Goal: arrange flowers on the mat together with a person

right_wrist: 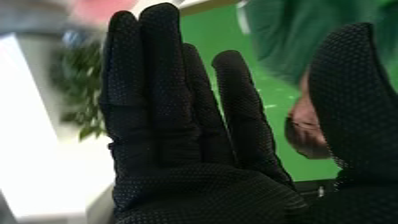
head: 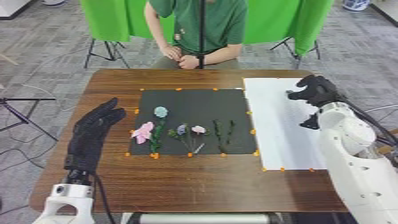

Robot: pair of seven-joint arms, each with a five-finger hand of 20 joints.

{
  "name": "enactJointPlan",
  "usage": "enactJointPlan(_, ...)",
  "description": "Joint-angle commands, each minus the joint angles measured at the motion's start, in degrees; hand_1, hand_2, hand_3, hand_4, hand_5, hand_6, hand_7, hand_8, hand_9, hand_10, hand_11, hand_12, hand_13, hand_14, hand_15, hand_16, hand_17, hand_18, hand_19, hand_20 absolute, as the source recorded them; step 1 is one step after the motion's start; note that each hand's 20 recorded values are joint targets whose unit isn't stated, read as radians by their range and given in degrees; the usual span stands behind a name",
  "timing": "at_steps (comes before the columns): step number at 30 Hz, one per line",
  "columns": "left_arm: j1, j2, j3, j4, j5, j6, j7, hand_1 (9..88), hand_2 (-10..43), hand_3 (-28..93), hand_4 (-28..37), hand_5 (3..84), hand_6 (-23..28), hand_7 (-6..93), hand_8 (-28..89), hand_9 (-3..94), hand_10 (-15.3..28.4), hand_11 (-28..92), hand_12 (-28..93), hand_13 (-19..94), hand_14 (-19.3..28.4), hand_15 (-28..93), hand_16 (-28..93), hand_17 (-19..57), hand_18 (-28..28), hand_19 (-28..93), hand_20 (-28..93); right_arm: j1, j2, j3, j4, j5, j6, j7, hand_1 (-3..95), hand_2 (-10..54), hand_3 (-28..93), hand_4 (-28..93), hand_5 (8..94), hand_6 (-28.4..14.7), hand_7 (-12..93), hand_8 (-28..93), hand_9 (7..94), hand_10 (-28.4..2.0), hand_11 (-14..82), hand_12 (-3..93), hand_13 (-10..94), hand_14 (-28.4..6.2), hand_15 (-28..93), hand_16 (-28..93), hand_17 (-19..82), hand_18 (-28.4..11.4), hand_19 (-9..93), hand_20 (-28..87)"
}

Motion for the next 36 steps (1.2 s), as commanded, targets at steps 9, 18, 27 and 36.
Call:
enactJointPlan(9, 0.77, 0.33, 0.50, -0.21, -0.36, 0.68, -0.25, 28.9, -9.5, 62, -17.8, 42.3, 3.4, 12.8, -6, 43.5, 12.7, 19, 16, 33, 16.4, 12, 5, 4.0, 11.9, 5, 16, 10.96, -1.56, -2.60, 8.74, -17.79, -6.07, 1.20, 34.8, -9.5, 66, -25, 53.3, -3.6, 11, -8, 59.9, -20.3, 13.2, 18.6, 66, -13.7, 42, 21, 50, -13.6, 57, 39)
enactJointPlan(18, 0.51, 0.32, 0.44, -0.05, -0.46, 0.48, -0.42, 28.7, -9.5, 62, -17.7, 42.3, 3.4, 12.9, -6, 43.4, 12.7, 19, 16, 33, 16.4, 13, 5, 4.0, 11.9, 5, 16, 13.31, -3.28, -1.49, 13.24, -21.67, -14.26, 2.16, 30.6, -9.5, 65, -24, 51.5, -3.2, 10, -8, 60.6, -20.7, 13.0, 18.3, 67, -14.2, 44, 21, 51, -14.3, 60, 39)
enactJointPlan(27, 0.34, 0.06, 0.29, 0.03, -0.42, 0.13, -0.84, 28.8, -9.5, 62, -17.8, 42.4, 3.4, 12.9, -6, 43.4, 12.7, 19, 16, 33, 16.4, 12, 5, 3.9, 11.9, 5, 16, 12.35, -4.49, -0.38, 15.17, -22.92, -14.82, 3.08, 32.3, -9.5, 64, -22, 54.3, -2.5, 10, -8, 67.5, -19.8, 13.5, 17.4, 75, -11.3, 46, 21, 57, -12.7, 69, 37)
enactJointPlan(36, 0.24, -0.14, 0.03, 0.01, -0.32, -0.15, -1.28, 28.9, -9.5, 62, -17.5, 42.5, 3.5, 12.7, -6, 43.4, 12.8, 18, 16, 33, 16.4, 12, 5, 3.9, 11.9, 5, 16, 8.86, -5.62, 1.16, 16.28, -21.87, -8.55, 3.01, 44.5, -9.5, 67, -23, 61.3, 0.0, 14, -9, 74.9, -16.2, 13.4, 15.4, 85, -6.3, 41, 24, 67, -7.2, 73, 32)
